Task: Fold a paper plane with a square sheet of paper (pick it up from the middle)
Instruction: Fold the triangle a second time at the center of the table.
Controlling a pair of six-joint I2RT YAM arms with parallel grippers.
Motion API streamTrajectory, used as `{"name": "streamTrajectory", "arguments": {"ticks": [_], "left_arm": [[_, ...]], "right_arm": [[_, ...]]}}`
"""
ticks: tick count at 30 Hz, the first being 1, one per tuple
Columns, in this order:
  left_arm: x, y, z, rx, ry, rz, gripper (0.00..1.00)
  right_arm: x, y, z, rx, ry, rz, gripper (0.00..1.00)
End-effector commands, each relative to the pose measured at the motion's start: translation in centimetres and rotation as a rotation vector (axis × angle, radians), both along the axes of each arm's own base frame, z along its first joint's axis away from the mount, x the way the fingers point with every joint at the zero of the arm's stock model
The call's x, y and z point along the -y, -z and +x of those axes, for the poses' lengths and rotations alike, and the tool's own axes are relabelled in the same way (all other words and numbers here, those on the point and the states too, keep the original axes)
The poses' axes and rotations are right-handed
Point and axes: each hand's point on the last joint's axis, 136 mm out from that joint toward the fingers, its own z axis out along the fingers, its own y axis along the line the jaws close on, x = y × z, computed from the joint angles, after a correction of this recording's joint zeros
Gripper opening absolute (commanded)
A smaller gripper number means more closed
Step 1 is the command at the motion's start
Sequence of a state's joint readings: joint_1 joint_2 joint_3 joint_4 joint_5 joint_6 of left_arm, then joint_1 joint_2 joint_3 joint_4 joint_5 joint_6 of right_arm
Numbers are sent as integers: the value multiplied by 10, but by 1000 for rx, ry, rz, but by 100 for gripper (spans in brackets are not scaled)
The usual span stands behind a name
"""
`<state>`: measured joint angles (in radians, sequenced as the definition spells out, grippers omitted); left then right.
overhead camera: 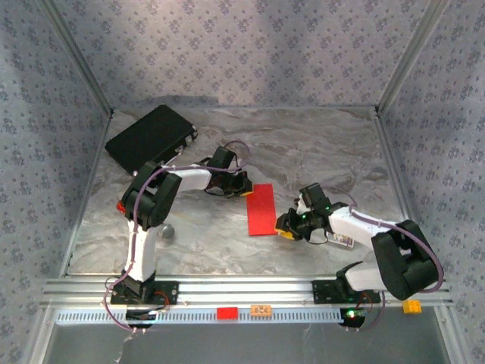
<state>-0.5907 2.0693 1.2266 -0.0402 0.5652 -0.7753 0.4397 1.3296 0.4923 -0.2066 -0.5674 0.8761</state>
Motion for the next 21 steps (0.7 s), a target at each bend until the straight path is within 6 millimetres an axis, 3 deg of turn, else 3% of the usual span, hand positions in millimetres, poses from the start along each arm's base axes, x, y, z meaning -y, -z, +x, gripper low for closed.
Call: {"name": "streamTrajectory", "arguments": {"ticks": [1,13,21], "left_arm": [[-15,25,-13,-66,-22,69,4],[-14,26,-13,-70,-20,66,4],[-14,26,-13,-71,-18,62,4]], "right_arm": [[-6,2,-5,-31,2,32,34],[-14,7,1,-29,-9,53,33],[-16,-3,11,23,-3,70,34]]}}
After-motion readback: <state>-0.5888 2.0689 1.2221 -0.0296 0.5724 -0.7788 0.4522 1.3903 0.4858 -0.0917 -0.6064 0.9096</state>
